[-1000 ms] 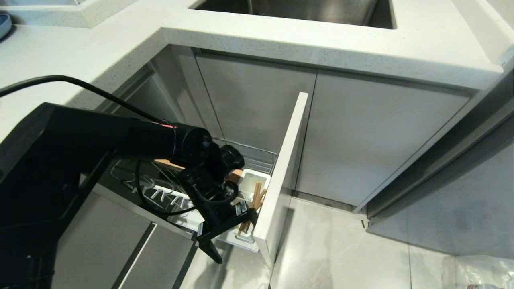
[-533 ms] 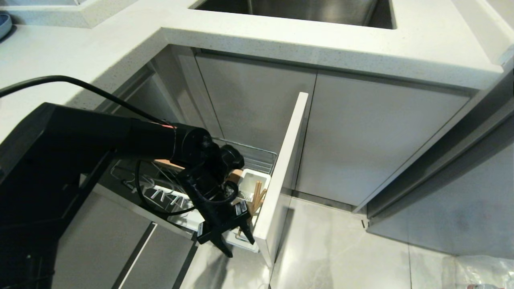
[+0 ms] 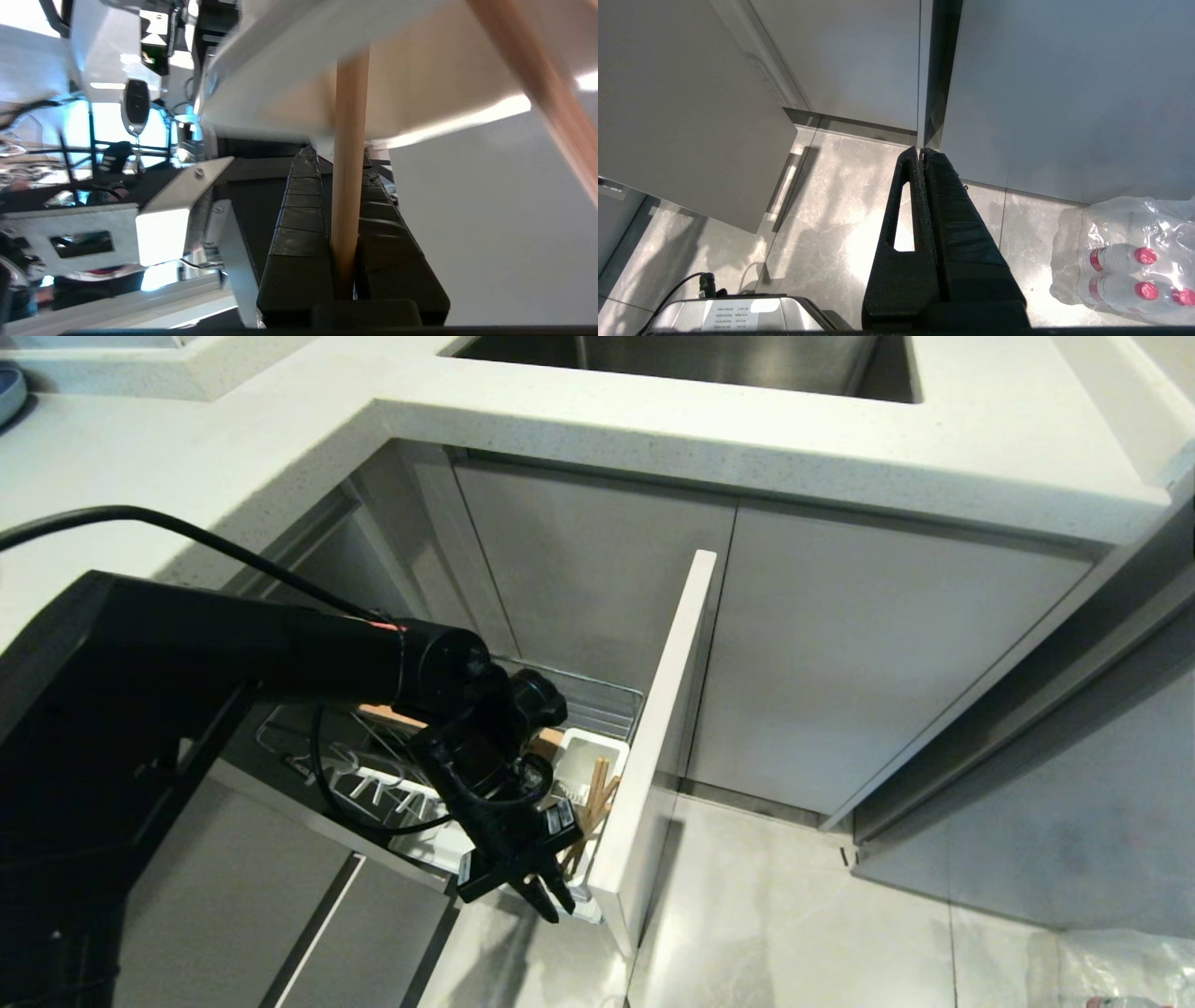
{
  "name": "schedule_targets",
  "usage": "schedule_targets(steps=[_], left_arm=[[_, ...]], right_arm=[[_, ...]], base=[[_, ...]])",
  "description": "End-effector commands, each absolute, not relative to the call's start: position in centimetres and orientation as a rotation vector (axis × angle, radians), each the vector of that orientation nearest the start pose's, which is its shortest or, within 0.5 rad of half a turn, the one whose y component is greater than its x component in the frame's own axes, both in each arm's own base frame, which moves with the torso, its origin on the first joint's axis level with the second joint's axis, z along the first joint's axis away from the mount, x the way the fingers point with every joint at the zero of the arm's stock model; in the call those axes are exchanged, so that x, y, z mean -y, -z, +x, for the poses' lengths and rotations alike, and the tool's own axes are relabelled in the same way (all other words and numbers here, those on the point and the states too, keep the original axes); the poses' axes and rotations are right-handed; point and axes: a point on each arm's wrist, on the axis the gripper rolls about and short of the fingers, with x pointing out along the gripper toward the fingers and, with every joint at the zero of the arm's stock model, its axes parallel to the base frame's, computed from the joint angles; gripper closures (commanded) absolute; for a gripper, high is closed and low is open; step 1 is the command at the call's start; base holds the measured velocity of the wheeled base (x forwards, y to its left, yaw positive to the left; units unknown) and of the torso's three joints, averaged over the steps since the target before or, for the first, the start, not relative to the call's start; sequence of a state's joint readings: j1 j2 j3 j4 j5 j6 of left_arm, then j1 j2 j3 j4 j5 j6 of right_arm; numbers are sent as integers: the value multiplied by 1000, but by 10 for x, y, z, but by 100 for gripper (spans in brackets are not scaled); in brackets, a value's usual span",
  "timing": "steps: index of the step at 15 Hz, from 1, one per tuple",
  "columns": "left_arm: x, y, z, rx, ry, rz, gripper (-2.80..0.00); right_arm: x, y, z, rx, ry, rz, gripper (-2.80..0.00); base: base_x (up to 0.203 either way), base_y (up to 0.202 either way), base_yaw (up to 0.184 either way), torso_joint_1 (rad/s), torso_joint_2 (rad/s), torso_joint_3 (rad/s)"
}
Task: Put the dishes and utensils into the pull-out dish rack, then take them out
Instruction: Take the chopsticks out of the cupboard
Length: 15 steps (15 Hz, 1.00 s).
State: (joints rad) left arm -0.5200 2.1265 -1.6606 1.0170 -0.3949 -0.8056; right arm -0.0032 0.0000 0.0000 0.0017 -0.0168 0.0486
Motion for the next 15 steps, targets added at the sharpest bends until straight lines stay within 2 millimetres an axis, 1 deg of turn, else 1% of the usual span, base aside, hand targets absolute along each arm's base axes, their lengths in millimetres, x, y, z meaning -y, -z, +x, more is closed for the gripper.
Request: schedule_targets(steps=[1,5,8,11,14,15], left_arm=[[182,-160,300,-1683,92,-535,0],[169,-209,277,-1571,156,-601,0],[162,-239,260,-1504,184,-660,0],[155,-266,241,-1456,225,-693,0],[148,-286,223,-1436,258,-698,0],[146,-295,214,-1417,281,-703,0]], right_arm=[[0,-75,-23,-3,20,49,0],[0,-75,-23,-3,20,49,0],[0,-75,-23,-3,20,49,0],[0,-75,-23,-3,20,49,0],[0,-75,-23,-3,20,49,0],[0,-75,-23,-3,20,49,0]], base=[[0,0,0,0,0,0],[0,0,0,0,0,0],[0,0,0,0,0,0],[0,0,0,0,0,0],[0,0,0,0,0,0],[0,0,0,0,0,0]])
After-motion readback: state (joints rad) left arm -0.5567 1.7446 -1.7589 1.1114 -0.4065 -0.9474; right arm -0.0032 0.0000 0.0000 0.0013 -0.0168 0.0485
